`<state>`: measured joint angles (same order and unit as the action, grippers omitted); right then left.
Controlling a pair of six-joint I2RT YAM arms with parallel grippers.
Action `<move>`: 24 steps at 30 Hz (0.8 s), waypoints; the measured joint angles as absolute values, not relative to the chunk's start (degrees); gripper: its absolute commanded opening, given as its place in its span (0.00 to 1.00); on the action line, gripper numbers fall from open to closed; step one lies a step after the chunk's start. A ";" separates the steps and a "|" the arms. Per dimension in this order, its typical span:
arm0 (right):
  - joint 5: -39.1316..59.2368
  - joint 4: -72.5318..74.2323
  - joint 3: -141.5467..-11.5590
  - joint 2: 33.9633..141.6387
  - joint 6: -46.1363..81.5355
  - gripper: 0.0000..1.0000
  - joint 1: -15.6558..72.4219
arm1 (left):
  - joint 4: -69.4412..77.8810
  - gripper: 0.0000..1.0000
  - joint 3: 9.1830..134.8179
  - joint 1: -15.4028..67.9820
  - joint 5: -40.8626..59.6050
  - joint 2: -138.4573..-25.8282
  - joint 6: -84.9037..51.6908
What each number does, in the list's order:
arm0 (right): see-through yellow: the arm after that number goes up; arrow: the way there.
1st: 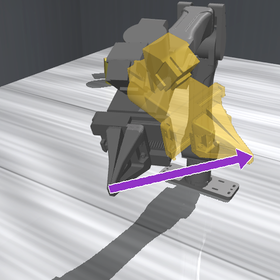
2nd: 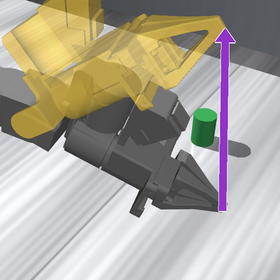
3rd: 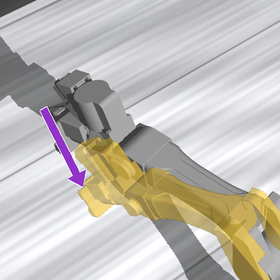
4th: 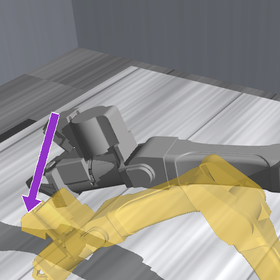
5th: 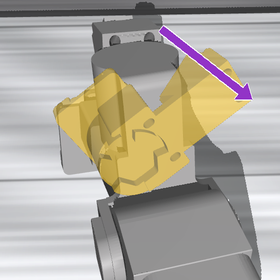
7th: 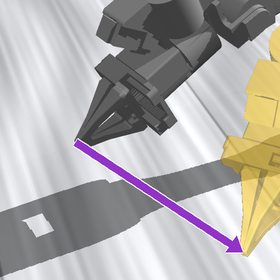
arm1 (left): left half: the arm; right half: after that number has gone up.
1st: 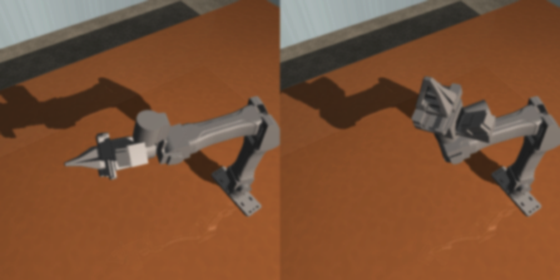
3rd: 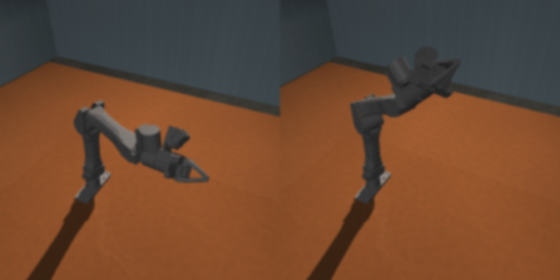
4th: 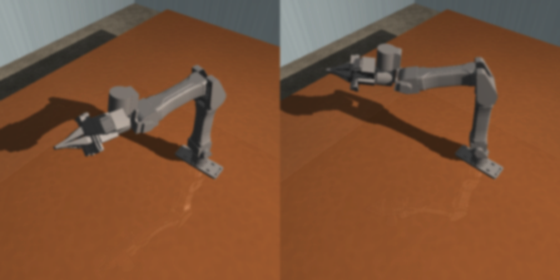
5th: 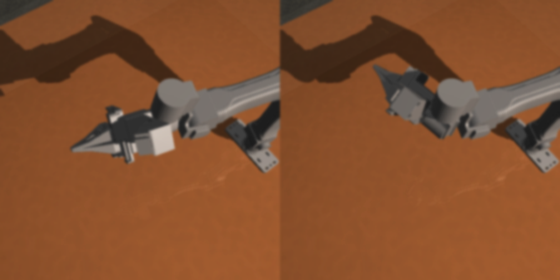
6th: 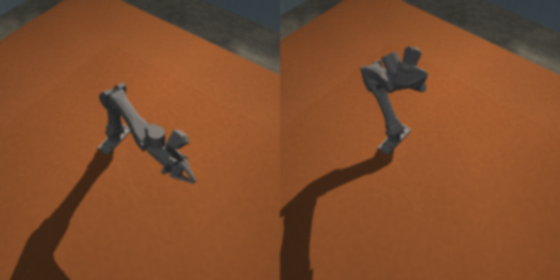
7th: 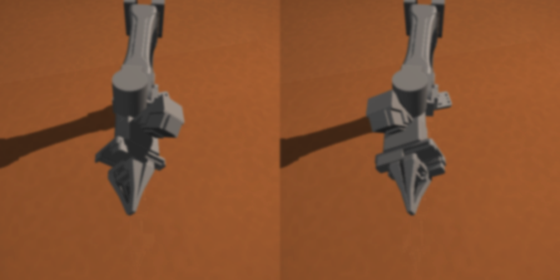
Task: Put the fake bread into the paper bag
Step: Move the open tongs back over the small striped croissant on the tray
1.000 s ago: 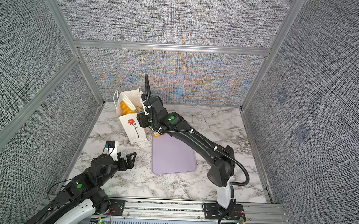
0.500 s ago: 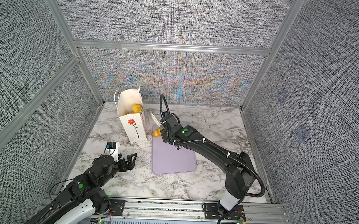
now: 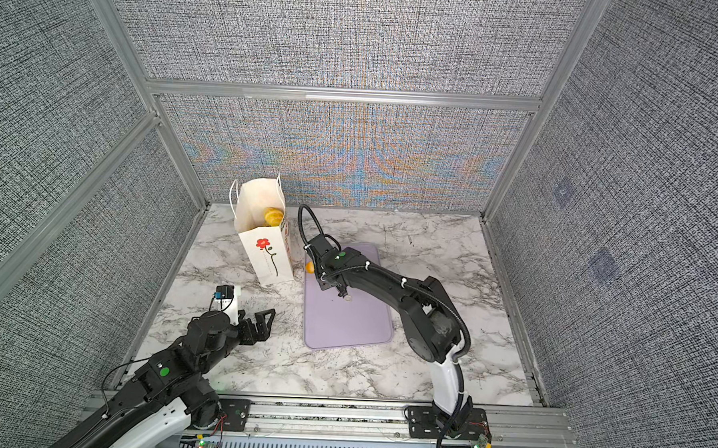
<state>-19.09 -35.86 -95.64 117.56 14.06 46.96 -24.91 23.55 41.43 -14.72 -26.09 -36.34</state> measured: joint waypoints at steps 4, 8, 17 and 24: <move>-21.19 -38.94 -101.32 121.99 12.82 0.53 47.22 | -24.75 0.99 23.18 41.43 -14.39 -25.87 -36.47; -23.18 -41.74 -105.65 124.95 11.18 0.53 48.25 | -24.43 0.99 22.90 41.43 -13.74 -25.96 -36.47; -26.76 -47.72 -109.23 129.03 7.29 0.49 48.93 | -23.44 0.99 22.61 41.43 -13.39 -26.41 -36.47; -28.97 -50.96 -106.80 128.09 4.34 0.47 48.93 | -22.76 0.99 22.70 41.43 -13.37 -26.63 -36.47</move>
<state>-28.97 -50.96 -106.80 128.09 4.34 48.93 -22.76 22.70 41.43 -13.37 -26.63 -36.47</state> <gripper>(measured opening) 0.470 0.993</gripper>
